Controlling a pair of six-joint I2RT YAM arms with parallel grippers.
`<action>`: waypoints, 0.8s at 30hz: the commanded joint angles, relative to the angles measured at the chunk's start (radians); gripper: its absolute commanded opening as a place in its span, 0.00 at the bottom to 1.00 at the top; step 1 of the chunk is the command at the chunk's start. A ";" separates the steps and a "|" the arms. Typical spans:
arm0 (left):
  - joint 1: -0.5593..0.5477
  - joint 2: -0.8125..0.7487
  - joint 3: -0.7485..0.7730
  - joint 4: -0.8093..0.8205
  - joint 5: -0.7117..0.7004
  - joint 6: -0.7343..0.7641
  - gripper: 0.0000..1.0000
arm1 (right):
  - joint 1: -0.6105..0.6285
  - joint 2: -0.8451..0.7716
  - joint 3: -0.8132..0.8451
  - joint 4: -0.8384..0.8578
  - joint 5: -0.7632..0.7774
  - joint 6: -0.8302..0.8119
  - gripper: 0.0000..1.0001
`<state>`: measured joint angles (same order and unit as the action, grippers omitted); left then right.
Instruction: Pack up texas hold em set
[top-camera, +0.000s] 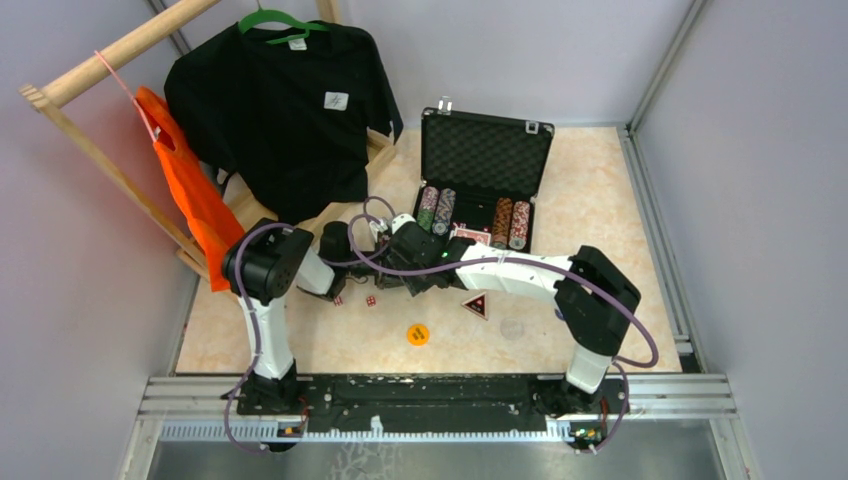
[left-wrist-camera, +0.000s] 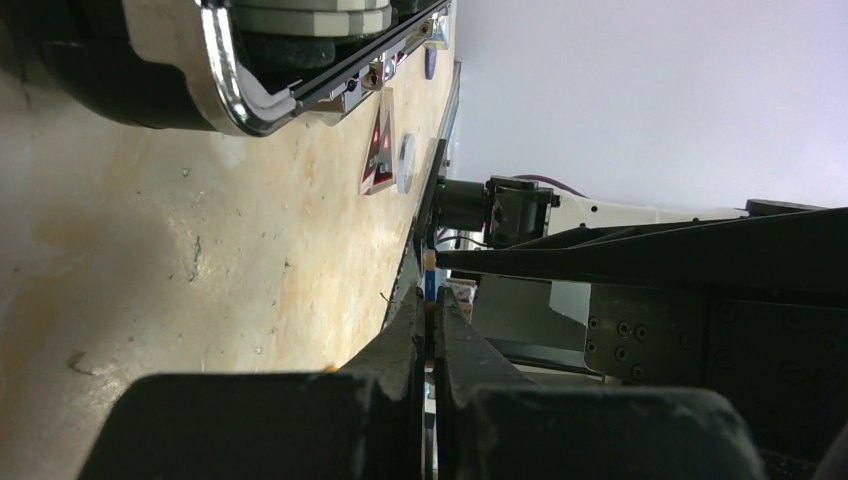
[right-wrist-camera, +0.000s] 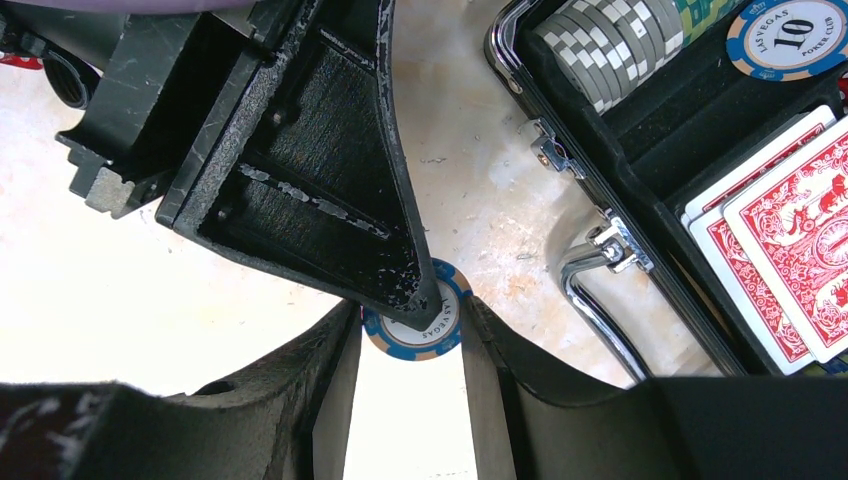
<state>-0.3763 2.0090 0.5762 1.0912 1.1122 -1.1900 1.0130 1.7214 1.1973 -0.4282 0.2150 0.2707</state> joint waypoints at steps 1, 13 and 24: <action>-0.015 0.010 0.010 0.033 0.046 0.011 0.00 | 0.007 -0.052 0.003 0.048 0.029 -0.010 0.41; 0.016 -0.144 0.118 -0.258 -0.089 0.271 0.00 | -0.024 -0.337 -0.161 0.041 -0.066 -0.047 0.57; 0.014 -0.211 0.512 -0.708 -0.191 0.934 0.00 | -0.279 -0.682 -0.376 0.362 -0.314 -0.077 0.44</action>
<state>-0.3637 1.8038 0.9833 0.5190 0.9100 -0.5865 0.7284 1.0901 0.8425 -0.2195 -0.0425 0.2405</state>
